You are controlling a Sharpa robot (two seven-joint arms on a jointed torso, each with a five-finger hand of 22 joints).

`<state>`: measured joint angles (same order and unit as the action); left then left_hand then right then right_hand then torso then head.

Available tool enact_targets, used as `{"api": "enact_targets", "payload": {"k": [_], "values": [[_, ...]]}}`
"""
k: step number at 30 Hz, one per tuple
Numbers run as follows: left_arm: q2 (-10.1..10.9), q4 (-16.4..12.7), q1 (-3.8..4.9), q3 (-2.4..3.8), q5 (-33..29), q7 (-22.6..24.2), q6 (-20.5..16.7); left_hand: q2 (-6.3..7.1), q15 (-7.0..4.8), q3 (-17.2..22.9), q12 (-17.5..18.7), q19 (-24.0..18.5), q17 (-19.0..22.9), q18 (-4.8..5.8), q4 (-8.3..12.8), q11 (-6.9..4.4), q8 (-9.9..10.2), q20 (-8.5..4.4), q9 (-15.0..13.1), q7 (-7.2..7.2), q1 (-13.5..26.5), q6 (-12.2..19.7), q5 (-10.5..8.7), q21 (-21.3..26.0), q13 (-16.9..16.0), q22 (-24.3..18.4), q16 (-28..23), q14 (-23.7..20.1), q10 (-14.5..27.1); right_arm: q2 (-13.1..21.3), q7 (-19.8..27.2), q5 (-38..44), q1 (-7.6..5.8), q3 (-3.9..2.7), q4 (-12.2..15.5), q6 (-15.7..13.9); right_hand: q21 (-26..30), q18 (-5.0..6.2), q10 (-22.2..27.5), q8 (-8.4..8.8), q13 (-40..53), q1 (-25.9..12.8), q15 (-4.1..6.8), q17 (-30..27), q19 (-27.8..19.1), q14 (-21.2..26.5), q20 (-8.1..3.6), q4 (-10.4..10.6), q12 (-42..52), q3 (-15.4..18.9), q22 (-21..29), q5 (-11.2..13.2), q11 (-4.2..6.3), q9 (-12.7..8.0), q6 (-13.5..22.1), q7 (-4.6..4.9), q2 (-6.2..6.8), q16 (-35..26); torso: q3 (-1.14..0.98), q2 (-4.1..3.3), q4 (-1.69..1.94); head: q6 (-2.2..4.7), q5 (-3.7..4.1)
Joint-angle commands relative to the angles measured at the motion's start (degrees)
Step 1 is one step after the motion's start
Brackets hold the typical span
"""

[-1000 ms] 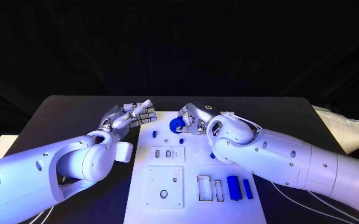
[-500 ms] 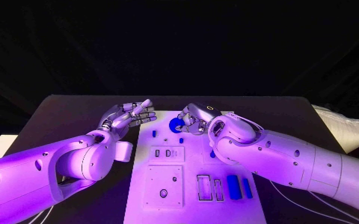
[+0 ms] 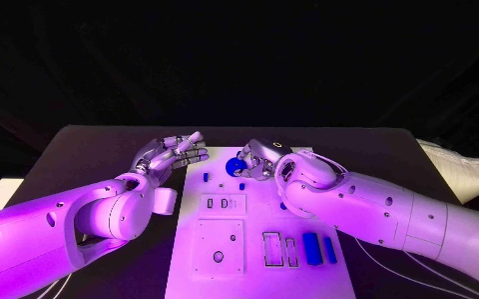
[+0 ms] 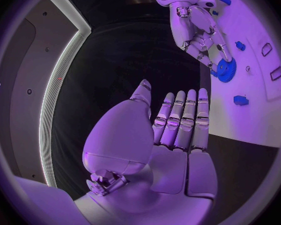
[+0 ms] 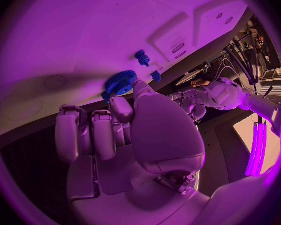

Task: Assemble the parts on the task board

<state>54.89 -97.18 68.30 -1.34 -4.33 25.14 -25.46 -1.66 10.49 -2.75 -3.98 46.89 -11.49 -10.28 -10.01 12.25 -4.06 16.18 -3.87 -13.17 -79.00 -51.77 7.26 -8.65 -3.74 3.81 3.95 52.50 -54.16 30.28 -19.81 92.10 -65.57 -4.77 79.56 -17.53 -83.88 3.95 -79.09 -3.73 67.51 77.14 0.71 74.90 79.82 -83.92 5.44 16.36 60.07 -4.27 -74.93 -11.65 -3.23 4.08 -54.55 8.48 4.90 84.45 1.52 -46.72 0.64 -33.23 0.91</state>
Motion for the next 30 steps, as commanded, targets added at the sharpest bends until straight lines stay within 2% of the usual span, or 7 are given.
{"api": "enact_targets", "payload": {"k": [1, 9, 11, 15, 19, 23, 30], "values": [[-0.1, -0.1, 0.08, 0.06, -0.2, 0.4, 0.2, -0.48, -0.03, 0.0, 0.2, -0.4, 0.1, 0.09, 0.4, 0.04, 0.2, 0.19, 0.0, -1.76, -0.3, 0.4, -0.1, 0.2, 0.0, 0.1, -0.2, -0.5, 0.4, -0.2, -1.1, 0.4, 0.06, 0.07, -0.1, 0.9, -0.2, -0.86, -0.1, 0.18, 0.0, -0.4, 0.08, 3.9, 0.4, -3.9, 0.12, -0.1, 0.0, 0.4, -1.1, -0.2, -0.15, -0.1, 0.4, 0.09, -0.14, 0.2, -0.01, 0.03, -0.03, 0.04, 0.06], [-0.1, -0.1, 0.08, 0.06, -0.3, 0.3, 0.2, -0.54, -0.02, 0.1, 0.2, -0.4, 0.2, 0.08, 0.5, 0.05, 0.2, 0.19, 0.0, -1.76, -0.3, 0.4, -0.1, 0.2, 0.0, 0.1, -0.2, -0.6, 0.4, -0.1, -0.8, 0.9, 0.07, 0.1, 0.0, -1.2, -0.2, -0.86, -0.1, 0.29, 0.0, -0.2, -0.02, 3.9, 0.4, -3.9, 0.2, -0.2, -0.1, 0.4, -1.1, -0.2, -0.26, -0.2, 1.0, 0.23, -0.08, 0.2, -0.06, 0.01, -0.09, 0.09, 0.07], [-0.1, -0.1, 0.08, 0.06, -0.3, 0.3, 0.2, -0.54, -0.02, 0.1, 0.2, -0.4, 0.2, 0.08, 0.5, 0.05, 0.2, 0.19, 0.0, -1.76, -0.3, 0.4, -0.1, 0.2, 0.0, 0.1, -0.2, -0.6, 0.4, 0.1, -0.4, 1.0, 0.08, 0.1, 0.2, -2.9, -0.2, -0.88, -0.2, 0.25, 0.2, 0.0, -0.03, 4.0, 0.4, -3.9, 0.22, -0.3, 0.1, 0.4, -1.2, -0.3, -0.27, -0.2, 1.1, 0.25, -0.11, 0.3, -0.06, 0.0, -0.04, 0.1, 0.09], [0.0, 0.0, 0.08, 0.06, -0.3, 0.3, 0.2, -0.54, -0.02, 0.1, 0.2, -0.4, 0.2, 0.08, 0.5, 0.05, 0.2, 0.19, 0.0, -1.76, -0.3, 0.4, -0.1, 0.2, 0.0, 0.1, -0.2, -0.6, 0.4, 1.5, 2.7, -0.2, 0.31, 0.08, 1.7, -9.5, -0.2, -0.87, -0.2, -0.01, 0.3, 0.7, -0.06, 4.0, 0.4, -3.9, 0.29, -0.5, 0.2, 0.1, -1.2, -1.2, -0.24, -0.1, 0.8, 0.19, -0.27, 0.3, -0.12, 0.06, -0.02, 0.17, 0.14], [0.1, 0.0, 0.07, 0.06, -0.5, 0.3, 0.2, -0.57, -0.01, 0.2, 0.2, -0.4, 0.3, 0.08, 0.5, 0.05, 0.2, 0.2, 0.0, -1.77, -0.4, 0.4, -0.09, 0.2, 0.0, 0.1, -0.2, -0.6, 0.5, 4.4, 8.0, -5.5, 0.3, -0.18, 3.8, -11.7, 0.0, -0.76, 0.0, -0.09, 0.1, 1.1, -0.03, 3.7, 0.1, -3.8, 0.3, -0.7, -0.1, -0.1, -0.7, -1.0, -0.19, -0.1, 0.5, 0.14, -0.41, 0.1, -0.1, 0.12, -0.22, 0.23, 0.04], [0.2, -0.1, 0.07, 0.05, -0.5, 0.3, 0.3, -0.58, -0.01, 0.2, 0.2, -0.4, 0.3, 0.08, 0.5, 0.05, 0.2, 0.2, 0.0, -1.77, -0.4, 0.4, -0.09, 0.2, 0.0, 0.1, -0.2, -0.6, 0.5, 7.8, 13.0, -11.8, 0.04, -0.8, 6.1, -10.7, 0.4, -0.59, 0.3, -0.05, -0.3, 1.8, -0.01, 3.3, -0.5, -3.7, 0.29, -1.1, -0.7, -0.3, 0.0, -1.0, -0.17, 0.0, 0.4, 0.13, -0.35, -0.2, -0.05, 0.15, -0.34, 0.4, 0.22], [0.5, -0.3, 0.07, 0.05, -0.6, 0.5, 0.7, -0.61, 0.0, 0.3, 0.2, -0.5, 0.4, 0.11, 0.6, 0.05, 0.2, 0.2, 0.0, -1.76, -0.5, 0.4, -0.1, 0.3, 0.0, 0.1, -0.2, -0.5, 0.5, 16.7, 20.1, -19.9, -1.53, -1.44, 9.1, -5.1, 1.2, -0.24, 1.6, -0.26, -1.6, 4.2, 0.14, 2.2, -1.7, -3.5, 0.19, -2.9, -2.9, -0.3, 1.6, -0.9, 0.01, 0.1, -0.6, -0.05, 0.7, -0.8, -0.19, 0.48, -1.12, 0.82, -0.09]]}}
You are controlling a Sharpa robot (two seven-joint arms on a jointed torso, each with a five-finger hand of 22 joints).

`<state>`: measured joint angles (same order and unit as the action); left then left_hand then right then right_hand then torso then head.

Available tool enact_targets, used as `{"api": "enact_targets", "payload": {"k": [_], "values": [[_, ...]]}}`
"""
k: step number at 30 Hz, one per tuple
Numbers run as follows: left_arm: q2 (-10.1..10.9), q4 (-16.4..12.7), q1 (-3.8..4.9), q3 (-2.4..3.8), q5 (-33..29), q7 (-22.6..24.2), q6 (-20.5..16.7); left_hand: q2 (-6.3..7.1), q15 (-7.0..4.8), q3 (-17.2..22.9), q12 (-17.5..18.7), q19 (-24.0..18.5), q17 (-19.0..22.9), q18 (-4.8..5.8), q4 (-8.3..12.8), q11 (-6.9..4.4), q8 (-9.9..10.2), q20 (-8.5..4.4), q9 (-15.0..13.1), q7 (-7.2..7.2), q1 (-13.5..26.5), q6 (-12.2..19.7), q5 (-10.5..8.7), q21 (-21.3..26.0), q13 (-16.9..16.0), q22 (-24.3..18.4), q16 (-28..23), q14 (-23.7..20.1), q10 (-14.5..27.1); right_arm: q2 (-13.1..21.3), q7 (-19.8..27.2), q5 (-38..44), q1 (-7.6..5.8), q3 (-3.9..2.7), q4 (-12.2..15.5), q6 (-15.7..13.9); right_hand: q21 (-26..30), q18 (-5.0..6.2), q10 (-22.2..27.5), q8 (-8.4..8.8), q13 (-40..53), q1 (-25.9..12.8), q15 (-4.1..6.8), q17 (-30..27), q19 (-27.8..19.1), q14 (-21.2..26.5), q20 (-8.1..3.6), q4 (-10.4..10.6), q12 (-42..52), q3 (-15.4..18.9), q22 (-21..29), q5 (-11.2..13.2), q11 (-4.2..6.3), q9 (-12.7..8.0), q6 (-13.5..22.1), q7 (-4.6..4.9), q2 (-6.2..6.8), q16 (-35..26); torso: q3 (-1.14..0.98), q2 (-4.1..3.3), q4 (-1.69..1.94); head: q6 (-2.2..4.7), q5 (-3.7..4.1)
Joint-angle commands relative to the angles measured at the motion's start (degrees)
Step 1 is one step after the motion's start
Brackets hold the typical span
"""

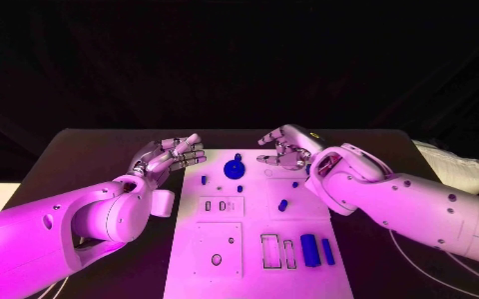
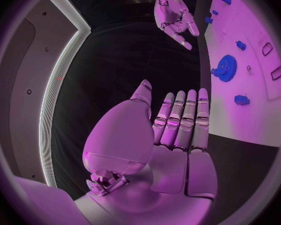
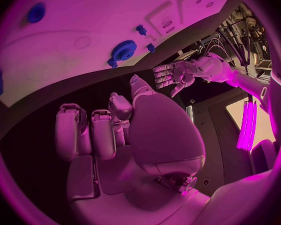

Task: Assemble the parts on the task board

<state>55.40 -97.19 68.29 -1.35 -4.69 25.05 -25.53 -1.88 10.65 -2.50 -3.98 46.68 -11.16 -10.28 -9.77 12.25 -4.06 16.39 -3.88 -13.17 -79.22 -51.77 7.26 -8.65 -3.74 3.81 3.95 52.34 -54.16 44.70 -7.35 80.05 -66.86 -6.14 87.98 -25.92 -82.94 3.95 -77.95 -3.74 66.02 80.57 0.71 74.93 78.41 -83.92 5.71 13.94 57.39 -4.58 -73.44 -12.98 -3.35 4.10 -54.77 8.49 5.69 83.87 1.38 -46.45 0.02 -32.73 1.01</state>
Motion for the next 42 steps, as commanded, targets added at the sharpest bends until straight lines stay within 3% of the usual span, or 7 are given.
{"api": "enact_targets", "payload": {"k": [1, 8, 14, 19, 23, 27, 42], "values": [[0.0, -0.4, 0.08, 0.05, -0.3, 0.6, 0.9, -0.4, -0.16, 0.1, 0.1, -0.4, 0.2, 0.12, 0.4, 0.05, 0.1, 0.0, 0.0, -1.77, -0.4, 0.4, -0.11, 0.4, 0.0, 0.1, -0.1, -0.3, 0.5, 3.6, 8.3, -8.5, -0.31, -0.13, 1.0, 3.9, 0.3, -0.24, 0.5, -0.25, -0.2, 0.9, 0.15, 2.2, -0.3, -3.5, -0.09, -0.6, -0.3, 0.0, 0.1, 0.6, 0.15, 0.1, -0.4, -0.07, 0.02, -0.3, -0.08, 0.22, -0.6, 0.27, -0.28], [0.1, -0.6, 0.07, 0.05, -0.3, 0.9, 1.7, -0.42, -0.16, 0.2, 0.1, -0.6, 0.3, 0.15, 0.6, 0.02, 0.1, 0.0, 0.0, -1.73, -0.5, 0.4, -0.11, 0.5, 0.0, 0.0, -0.1, -0.2, 0.4, 10.7, 11.1, -10.3, 0.52, -0.36, 0.5, 6.7, 0.4, -0.21, 0.3, -0.46, -0.1, 3.4, 0.38, 2.5, -0.4, -3.6, -0.3, -2.7, -0.3, -0.3, 0.2, 0.4, 0.42, 0.2, -1.6, -0.31, 0.71, -0.2, -0.39, 0.31, -1.13, -0.04, 0.2], [0.1, -0.6, 0.06, 0.05, -0.3, 0.9, 2.1, -0.45, -0.19, 0.2, 0.0, -0.7, 0.5, 0.13, 0.7, -0.04, 0.0, -0.01, -0.1, -1.65, -0.6, 0.2, -0.12, 0.5, 0.0, 0.0, 0.0, -0.1, 0.2, 13.1, 12.6, -11.3, 1.32, -0.4, -3.7, 7.9, 0.3, -0.28, 0.0, -0.31, 0.4, 4.4, 0.46, 3.2, -0.2, -3.7, -0.39, -3.6, 0.4, -0.4, -0.1, -0.1, 0.49, 0.1, -1.8, -0.35, 0.98, 0.1, -0.63, 0.31, -1.42, -0.03, 0.26], [0.1, -0.4, 0.05, 0.04, -0.3, 0.8, 2.3, -0.47, -0.2, 0.3, 0.0, -0.7, 0.5, 0.12, 0.7, -0.04, 0.0, -0.01, -0.1, -1.65, -0.6, 0.2, -0.12, 0.5, 0.0, 0.0, 0.0, -0.1, 0.2, 13.1, 13.1, -11.6, 2.31, -0.41, -5.6, 8.2, 0.2, -0.32, -0.2, -0.21, 0.6, 4.5, 0.45, 3.5, 0.0, -3.8, -0.4, -3.7, 0.7, -0.3, -0.2, 0.0, 0.46, 0.1, -1.7, -0.32, 1.21, 0.3, -0.56, 0.27, -1.13, 0.0, 0.67], [0.1, -0.3, 0.04, 0.04, -0.3, 0.8, 2.4, -0.49, -0.21, 0.3, 0.0, -0.7, 0.5, 0.12, 0.7, -0.05, 0.0, -0.01, -0.1, -1.64, -0.6, 0.2, -0.12, 0.5, 0.0, 0.0, 0.0, -0.1, 0.2, 12.3, 13.2, -11.1, 3.35, -0.41, -6.7, 7.9, 0.2, -0.33, -0.3, -0.13, 0.6, 4.5, 0.44, 3.6, 0.0, -3.8, -0.4, -3.8, 0.8, -0.3, -0.3, 0.0, 0.45, 0.0, -1.6, -0.3, 1.26, 0.3, -0.68, 0.24, -1.21, -0.15, 0.53], [0.1, -0.2, 0.03, 0.03, -0.3, 0.8, 2.4, -0.49, -0.21, 0.3, 0.0, -0.7, 0.5, 0.12, 0.7, -0.05, 0.0, -0.01, -0.1, -1.64, -0.6, 0.2, -0.12, 0.5, 0.0, 0.0, 0.0, -0.1, 0.2, 11.2, 13.3, -10.8, 4.01, -0.42, -7.9, 7.4, 0.2, -0.33, -0.3, -0.08, 0.7, 4.5, 0.44, 3.7, 0.0, -3.8, -0.41, -3.8, 0.9, -0.3, -0.3, 0.0, 0.44, 0.0, -1.5, -0.28, 1.22, 0.4, -0.58, 0.24, -1.07, -0.25, 0.56], [0.0, 0.0, 0.01, 0.02, -0.3, 0.7, 2.4, -0.51, -0.22, 0.3, -0.1, -0.7, 0.6, 0.11, 0.7, -0.06, -0.1, -0.01, -0.1, -1.63, -0.6, 0.2, -0.12, 0.5, 0.0, 0.1, 0.0, 0.0, 0.2, 7.5, 12.9, -10.5, 4.43, -0.42, -11.2, 6.7, -0.3, -0.54, -1.0, -0.19, 1.4, 4.5, 0.41, 4.6, 0.7, -4.0, -0.4, -3.9, 1.9, -0.8, -1.3, 0.0, 0.41, 0.0, -1.8, -0.23, 0.11, 0.9, -0.5, 0.29, -1.11, -0.41, 0.19]]}}
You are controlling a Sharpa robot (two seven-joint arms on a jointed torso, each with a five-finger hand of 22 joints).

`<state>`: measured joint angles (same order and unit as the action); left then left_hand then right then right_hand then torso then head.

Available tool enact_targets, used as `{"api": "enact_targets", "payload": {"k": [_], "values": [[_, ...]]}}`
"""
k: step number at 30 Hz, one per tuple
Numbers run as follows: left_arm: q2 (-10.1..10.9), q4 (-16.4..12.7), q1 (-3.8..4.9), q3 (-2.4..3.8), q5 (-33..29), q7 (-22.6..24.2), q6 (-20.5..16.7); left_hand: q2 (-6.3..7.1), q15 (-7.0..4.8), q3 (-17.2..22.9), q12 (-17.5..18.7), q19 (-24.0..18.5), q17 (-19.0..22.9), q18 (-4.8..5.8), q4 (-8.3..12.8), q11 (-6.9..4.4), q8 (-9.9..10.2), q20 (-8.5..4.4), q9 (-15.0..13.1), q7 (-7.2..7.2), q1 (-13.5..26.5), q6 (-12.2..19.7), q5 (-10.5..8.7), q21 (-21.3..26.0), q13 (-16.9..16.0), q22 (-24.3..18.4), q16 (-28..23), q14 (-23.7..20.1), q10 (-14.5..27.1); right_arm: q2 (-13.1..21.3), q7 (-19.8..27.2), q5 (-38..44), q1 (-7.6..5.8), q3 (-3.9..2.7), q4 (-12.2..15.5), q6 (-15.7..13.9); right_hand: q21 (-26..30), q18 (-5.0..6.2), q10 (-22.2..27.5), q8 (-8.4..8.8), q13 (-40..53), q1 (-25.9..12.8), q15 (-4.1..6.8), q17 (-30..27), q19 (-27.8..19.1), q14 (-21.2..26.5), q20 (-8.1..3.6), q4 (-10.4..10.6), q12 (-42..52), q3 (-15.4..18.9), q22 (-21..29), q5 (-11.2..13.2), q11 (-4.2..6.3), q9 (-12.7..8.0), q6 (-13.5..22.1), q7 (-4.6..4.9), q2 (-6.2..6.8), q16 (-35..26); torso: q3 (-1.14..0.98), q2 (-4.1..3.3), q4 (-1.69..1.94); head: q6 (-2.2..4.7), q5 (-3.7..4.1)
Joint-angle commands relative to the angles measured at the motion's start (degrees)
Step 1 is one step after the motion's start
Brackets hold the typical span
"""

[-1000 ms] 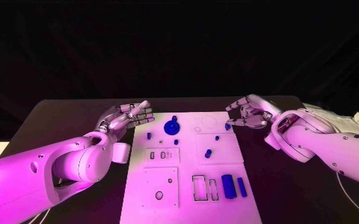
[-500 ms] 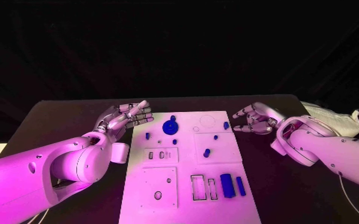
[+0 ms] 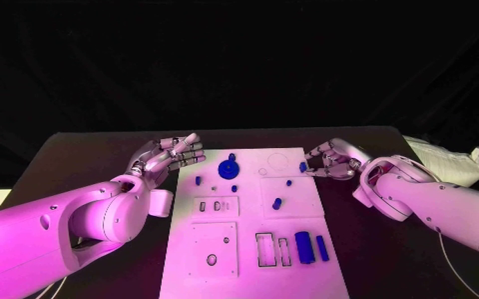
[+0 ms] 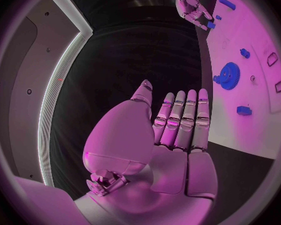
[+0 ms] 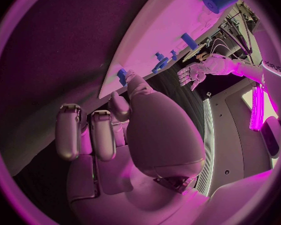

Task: Assemble the parts on the task board

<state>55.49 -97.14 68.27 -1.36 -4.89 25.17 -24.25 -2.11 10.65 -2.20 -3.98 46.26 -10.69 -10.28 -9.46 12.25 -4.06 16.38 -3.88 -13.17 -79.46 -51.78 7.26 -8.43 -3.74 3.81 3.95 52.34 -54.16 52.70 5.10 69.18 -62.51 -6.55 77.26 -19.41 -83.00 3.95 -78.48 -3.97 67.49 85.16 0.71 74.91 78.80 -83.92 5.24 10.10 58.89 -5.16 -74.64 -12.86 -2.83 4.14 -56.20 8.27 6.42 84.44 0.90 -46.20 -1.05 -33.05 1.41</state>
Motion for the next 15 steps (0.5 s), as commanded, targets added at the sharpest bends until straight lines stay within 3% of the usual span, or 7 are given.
{"api": "enact_targets", "payload": {"k": [1, 5, 15], "values": [[-0.1, 0.0, 0.04, 0.04, -0.1, 0.6, 1.1, -0.28, -0.22, 0.0, -0.1, -0.3, 0.1, 0.1, 0.4, -0.06, -0.1, -0.01, -0.1, -1.63, -0.3, 0.2, -0.12, 0.3, 0.0, 0.1, 0.0, 0.0, 0.2, -0.7, 0.4, 0.4, 0.07, -0.01, -0.6, 0.3, -0.2, -0.55, -0.5, 0.02, 0.0, -0.1, 0.41, 4.7, 0.4, -4.1, 0.06, 0.0, 0.5, -0.3, -0.1, -0.1, -0.11, 0.0, -0.5, -0.01, -0.71, 0.3, -0.01, 0.06, -0.03, -0.12, -0.2], [-0.1, 0.0, 0.04, 0.04, -0.1, 0.6, 1.1, -0.28, -0.22, 0.0, -0.1, -0.3, 0.1, 0.1, 0.4, -0.06, -0.1, -0.01, -0.1, -1.63, -0.3, 0.2, -0.12, 0.3, 0.0, 0.1, 0.0, 0.0, 0.2, -1.5, 0.4, 0.4, 0.13, -0.01, -1.2, 0.9, -0.3, -0.56, -0.6, -0.11, 0.2, 0.0, 0.42, 4.9, 0.4, -4.1, 0.06, -0.1, 0.7, -0.5, -0.2, -0.1, -0.07, 0.0, -0.8, -0.05, -1.02, 0.4, 0.02, 0.06, 0.08, -0.22, -0.23], [-0.1, 0.0, 0.03, 0.03, -0.1, 0.5, 1.1, -0.28, -0.22, 0.0, -0.1, -0.3, 0.1, 0.1, 0.4, -0.06, -0.1, -0.01, -0.1, -1.63, -0.3, 0.2, -0.12, 0.3, 0.0, 0.1, 0.0, 0.0, 0.2, -2.5, 0.5, 0.6, 0.23, -0.01, -1.6, 1.5, -0.4, -0.61, -0.8, -0.44, 0.5, 0.2, 0.56, 5.3, 0.6, -4.2, -0.04, -0.6, 1.0, -1.3, -0.5, 0.8, 0.12, 0.2, -2.4, -0.25, -1.83, 0.6, -0.01, 0.09, -0.12, -0.45, -0.66]]}}
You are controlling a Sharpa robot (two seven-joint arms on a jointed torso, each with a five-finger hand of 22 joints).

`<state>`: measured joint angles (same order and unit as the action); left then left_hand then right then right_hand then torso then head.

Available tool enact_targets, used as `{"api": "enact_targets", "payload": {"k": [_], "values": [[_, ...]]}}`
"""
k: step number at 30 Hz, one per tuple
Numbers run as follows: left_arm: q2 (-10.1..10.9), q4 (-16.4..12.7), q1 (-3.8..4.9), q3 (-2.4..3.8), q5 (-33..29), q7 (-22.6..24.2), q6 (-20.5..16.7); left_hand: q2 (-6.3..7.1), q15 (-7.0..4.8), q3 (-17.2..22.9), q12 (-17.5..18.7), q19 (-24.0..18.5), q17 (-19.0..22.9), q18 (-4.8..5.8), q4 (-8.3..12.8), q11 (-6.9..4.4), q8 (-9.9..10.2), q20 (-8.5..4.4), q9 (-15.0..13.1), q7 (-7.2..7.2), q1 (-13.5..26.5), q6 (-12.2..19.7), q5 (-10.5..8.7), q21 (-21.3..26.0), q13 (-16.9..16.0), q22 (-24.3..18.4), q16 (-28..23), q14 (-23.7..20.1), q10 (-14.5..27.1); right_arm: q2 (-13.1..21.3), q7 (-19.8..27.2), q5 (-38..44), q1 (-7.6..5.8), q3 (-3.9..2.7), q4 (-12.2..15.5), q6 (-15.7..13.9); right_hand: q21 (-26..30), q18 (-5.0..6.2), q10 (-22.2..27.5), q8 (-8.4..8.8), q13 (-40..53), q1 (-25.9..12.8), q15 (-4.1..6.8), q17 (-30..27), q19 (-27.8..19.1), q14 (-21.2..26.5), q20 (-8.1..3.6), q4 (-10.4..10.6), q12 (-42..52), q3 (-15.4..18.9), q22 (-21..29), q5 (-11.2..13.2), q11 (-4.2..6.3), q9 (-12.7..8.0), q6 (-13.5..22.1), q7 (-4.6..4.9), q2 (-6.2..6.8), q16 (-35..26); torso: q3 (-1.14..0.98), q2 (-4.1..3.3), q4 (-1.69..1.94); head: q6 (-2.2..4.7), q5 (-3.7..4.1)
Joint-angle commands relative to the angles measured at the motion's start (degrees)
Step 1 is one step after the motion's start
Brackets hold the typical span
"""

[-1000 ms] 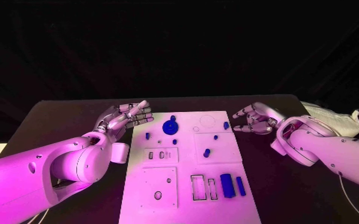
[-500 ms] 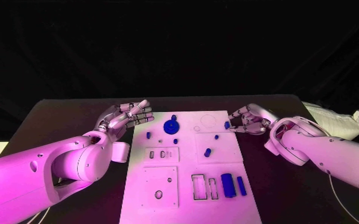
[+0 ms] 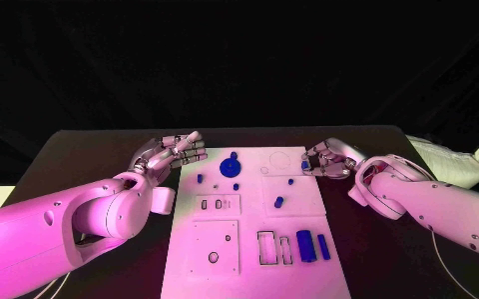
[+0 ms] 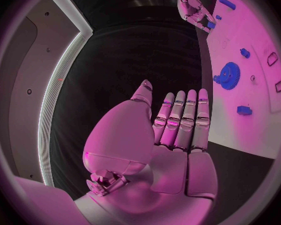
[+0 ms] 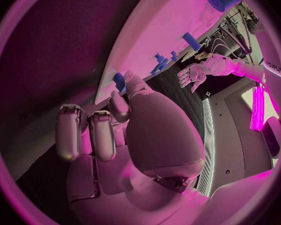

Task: Assemble the parts on the task board

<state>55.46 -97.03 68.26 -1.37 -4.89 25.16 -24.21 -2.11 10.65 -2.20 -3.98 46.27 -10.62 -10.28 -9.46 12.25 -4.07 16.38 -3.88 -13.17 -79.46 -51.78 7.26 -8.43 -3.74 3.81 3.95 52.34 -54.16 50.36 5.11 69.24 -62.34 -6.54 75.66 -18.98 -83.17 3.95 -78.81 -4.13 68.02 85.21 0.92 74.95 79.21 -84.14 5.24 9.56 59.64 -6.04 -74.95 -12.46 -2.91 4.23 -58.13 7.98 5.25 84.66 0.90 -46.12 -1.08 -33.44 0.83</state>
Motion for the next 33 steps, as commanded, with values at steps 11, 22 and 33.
{"api": "enact_targets", "payload": {"k": [11, 22, 33], "values": [[0.0, -0.1, 0.03, 0.04, -0.1, 0.3, 1.0, -0.3, -0.23, 0.0, -0.1, -0.3, 0.1, 0.09, 0.4, -0.07, -0.1, -0.01, -0.1, -1.63, -0.3, 0.2, -0.12, 0.3, 0.0, 0.1, 0.0, 0.0, 0.1, -0.3, 0.7, 0.5, 0.08, -0.01, 0.0, 1.5, -0.5, -0.7, -0.7, -1.17, 0.4, 0.6, 0.87, 5.7, 0.6, -4.0, -0.4, -0.9, 0.7, -2.0, -0.7, 1.3, 0.9, 0.4, -3.7, -0.88, -1.82, 0.6, -0.03, -0.01, -0.05, -0.22, 0.07], [0.0, -0.1, 0.03, 0.04, -0.1, 0.2, 1.0, -0.3, -0.23, 0.0, -0.1, -0.3, 0.1, 0.09, 0.4, -0.07, -0.1, -0.01, -0.1, -1.63, -0.3, 0.2, -0.12, 0.3, 0.0, 0.1, 0.0, 0.0, 0.1, -0.4, 0.2, 1.4, 0.08, -0.01, 0.0, 1.3, -0.7, -0.79, -0.8, -2.51, 0.7, 1.1, 1.85, 6.1, 0.8, -4.1, -1.27, -2.4, 0.8, -4.2, -1.1, 2.6, 2.03, 1.3, -7.5, -2.29, -3.05, 0.8, -0.05, 0.02, -0.05, -0.42, 0.09], [0.0, -0.1, 0.03, 0.04, -0.1, 0.2, 1.0, -0.39, -0.24, 0.0, -0.1, -0.3, 0.2, 0.08, 0.4, -0.08, -0.1, -0.01, -0.1, -1.64, -0.3, 0.1, -0.12, 0.3, 0.0, 0.1, 0.1, 0.0, 0.1, -0.1, -0.2, 1.3, 0.08, -1.12, 3.0, -3.1, -0.8, -0.9, -1.1, -2.42, 0.9, -0.1, 2.06, 6.5, 1.1, -4.2, -1.59, -2.8, 0.9, -5.3, -1.6, 4.5, 2.22, 1.6, -8.0, -2.52, -3.48, 0.9, -0.06, 0.04, 0.09, -0.4, 0.04]]}}
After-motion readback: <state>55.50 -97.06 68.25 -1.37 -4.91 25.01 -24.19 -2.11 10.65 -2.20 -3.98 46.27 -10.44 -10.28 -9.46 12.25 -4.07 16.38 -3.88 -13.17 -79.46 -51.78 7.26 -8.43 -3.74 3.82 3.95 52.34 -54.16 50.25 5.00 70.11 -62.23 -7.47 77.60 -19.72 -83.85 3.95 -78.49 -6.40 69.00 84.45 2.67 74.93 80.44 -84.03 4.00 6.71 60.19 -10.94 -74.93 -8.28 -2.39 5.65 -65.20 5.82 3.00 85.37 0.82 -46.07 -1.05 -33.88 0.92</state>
